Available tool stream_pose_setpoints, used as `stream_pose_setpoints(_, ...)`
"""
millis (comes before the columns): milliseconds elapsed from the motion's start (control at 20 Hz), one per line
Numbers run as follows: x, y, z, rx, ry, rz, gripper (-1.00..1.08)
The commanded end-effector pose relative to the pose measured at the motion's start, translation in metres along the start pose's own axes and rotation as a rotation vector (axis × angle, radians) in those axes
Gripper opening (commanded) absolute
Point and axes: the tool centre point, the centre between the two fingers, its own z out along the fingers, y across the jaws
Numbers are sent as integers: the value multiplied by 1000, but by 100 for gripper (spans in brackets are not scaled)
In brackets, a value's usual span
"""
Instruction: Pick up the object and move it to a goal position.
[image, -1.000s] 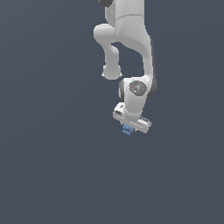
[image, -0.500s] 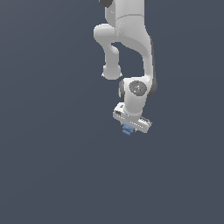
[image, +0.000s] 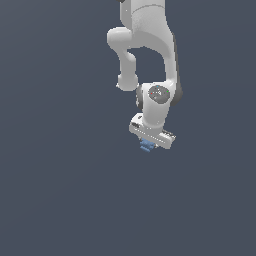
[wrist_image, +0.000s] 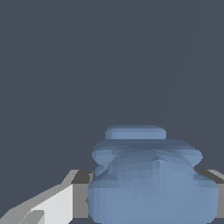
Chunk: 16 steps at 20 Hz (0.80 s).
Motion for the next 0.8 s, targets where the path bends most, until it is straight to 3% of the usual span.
stream_pose_setpoints(0, 1, -1, -16, 1, 1, 0, -100)
stream_pose_setpoints(750, 10, -6, -171, 0, 1, 1, -100)
